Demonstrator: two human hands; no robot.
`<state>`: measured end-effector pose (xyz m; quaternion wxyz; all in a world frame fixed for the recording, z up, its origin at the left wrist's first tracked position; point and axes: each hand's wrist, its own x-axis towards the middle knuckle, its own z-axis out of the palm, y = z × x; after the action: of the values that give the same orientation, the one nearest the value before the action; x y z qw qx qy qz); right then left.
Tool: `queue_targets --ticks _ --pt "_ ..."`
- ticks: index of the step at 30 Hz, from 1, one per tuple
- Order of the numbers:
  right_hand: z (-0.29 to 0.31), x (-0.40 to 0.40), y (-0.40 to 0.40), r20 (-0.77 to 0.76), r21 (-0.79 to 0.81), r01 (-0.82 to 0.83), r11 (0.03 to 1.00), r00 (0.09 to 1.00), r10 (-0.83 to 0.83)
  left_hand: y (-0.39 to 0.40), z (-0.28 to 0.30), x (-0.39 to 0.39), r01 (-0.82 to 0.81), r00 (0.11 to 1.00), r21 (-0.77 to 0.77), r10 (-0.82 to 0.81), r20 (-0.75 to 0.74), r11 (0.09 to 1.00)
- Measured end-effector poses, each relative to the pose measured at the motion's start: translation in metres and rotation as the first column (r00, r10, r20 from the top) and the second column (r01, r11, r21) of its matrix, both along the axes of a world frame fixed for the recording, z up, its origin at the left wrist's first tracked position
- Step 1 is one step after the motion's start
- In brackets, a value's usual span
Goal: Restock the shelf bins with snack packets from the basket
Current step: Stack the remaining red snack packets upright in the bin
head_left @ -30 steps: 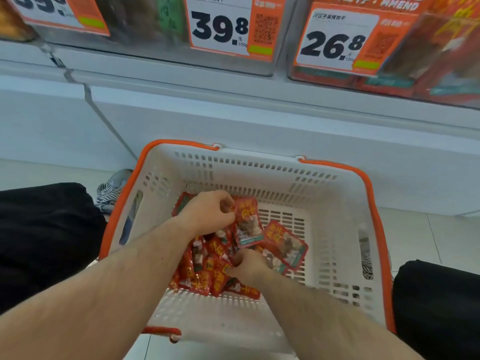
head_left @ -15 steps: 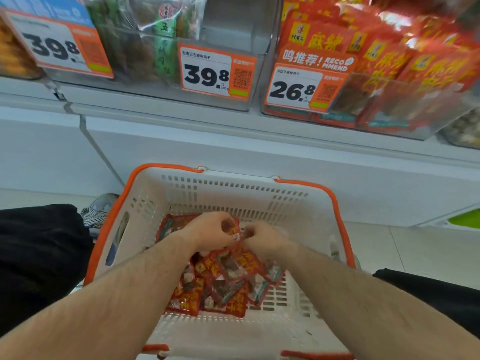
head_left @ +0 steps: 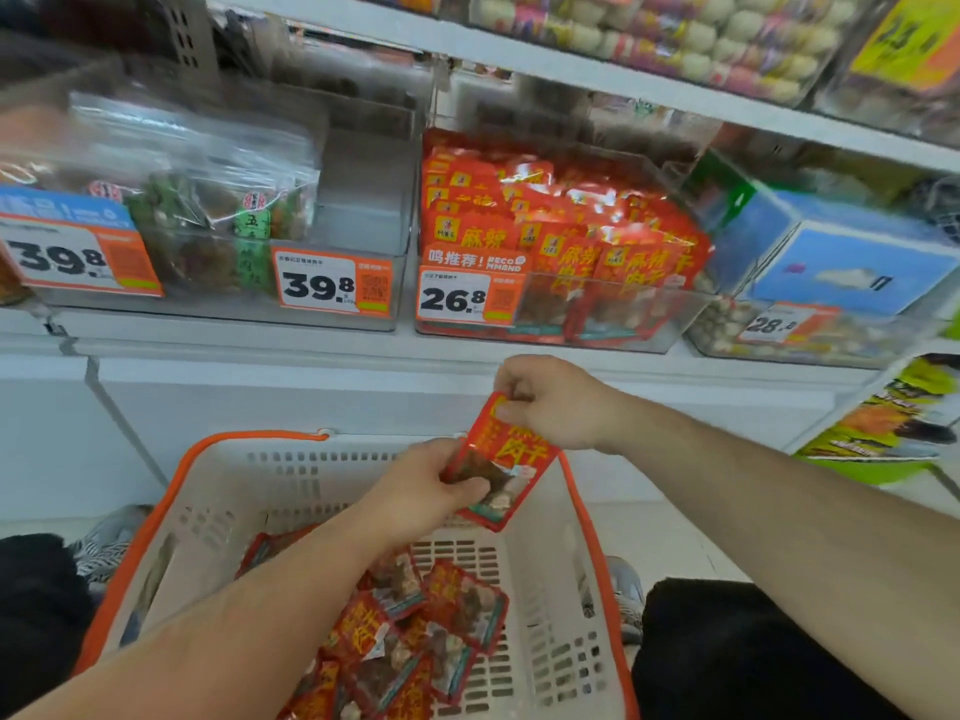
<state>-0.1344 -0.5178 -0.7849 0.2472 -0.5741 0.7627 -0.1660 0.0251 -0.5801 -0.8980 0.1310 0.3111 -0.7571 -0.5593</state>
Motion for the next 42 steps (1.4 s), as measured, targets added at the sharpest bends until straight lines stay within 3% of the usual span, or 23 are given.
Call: queue_targets --ticks 3,5,7,10,12,15,17,20,24,34,42 --pt "0.025 0.004 0.016 -0.081 -0.104 0.024 0.994 0.996 -0.032 0.002 0.018 -0.011 -0.078 0.996 -0.062 0.075 -0.051 0.995" --pt "0.038 0.003 0.028 -0.211 -0.147 0.052 0.988 0.974 -0.083 0.0 0.033 -0.02 -0.106 0.99 -0.076 0.099 -0.098 0.991" --pt "0.047 0.0 0.038 -0.334 -0.179 0.084 0.98 0.932 -0.14 -0.003 0.051 -0.034 -0.127 0.987 -0.163 0.108 -0.122 0.978" --pt "0.063 -0.012 0.047 -0.368 -0.334 0.123 0.934 0.896 -0.249 -0.004 0.088 -0.053 -0.178 0.977 -0.324 0.126 -0.174 0.929" --pt "0.077 -0.023 0.052 -0.382 -0.459 0.158 0.874 0.853 -0.355 -0.012 0.106 -0.064 -0.33 0.936 -0.506 0.207 -0.283 0.797" --pt "0.099 -0.042 0.057 -0.319 -0.645 0.217 0.733 0.795 -0.516 -0.028 0.127 -0.074 -0.523 0.848 -0.704 0.374 -0.374 0.48" --pt "0.111 -0.057 0.059 -0.27 -0.733 0.226 0.641 0.768 -0.58 -0.037 0.138 -0.078 -0.491 0.847 -0.755 0.443 -0.295 0.436" --pt "0.121 -0.08 0.057 -0.247 -0.777 0.248 0.579 0.726 -0.642 -0.056 0.136 -0.08 -0.397 0.856 -0.843 0.478 -0.198 0.362" --pt "0.12 -0.105 0.052 -0.279 -0.756 0.279 0.592 0.68 -0.678 -0.071 0.129 -0.072 -0.315 0.846 -0.853 0.53 -0.054 0.417" --pt "0.113 -0.132 0.026 -0.639 -0.444 0.379 0.812 0.501 -0.583 -0.071 0.13 -0.065 -0.291 0.859 -0.851 0.512 -0.03 0.437" --pt "0.106 -0.146 -0.009 -0.779 -0.172 0.4 0.9 0.504 -0.373 -0.07 0.129 -0.064 -0.258 0.85 -0.873 0.526 -0.002 0.414"
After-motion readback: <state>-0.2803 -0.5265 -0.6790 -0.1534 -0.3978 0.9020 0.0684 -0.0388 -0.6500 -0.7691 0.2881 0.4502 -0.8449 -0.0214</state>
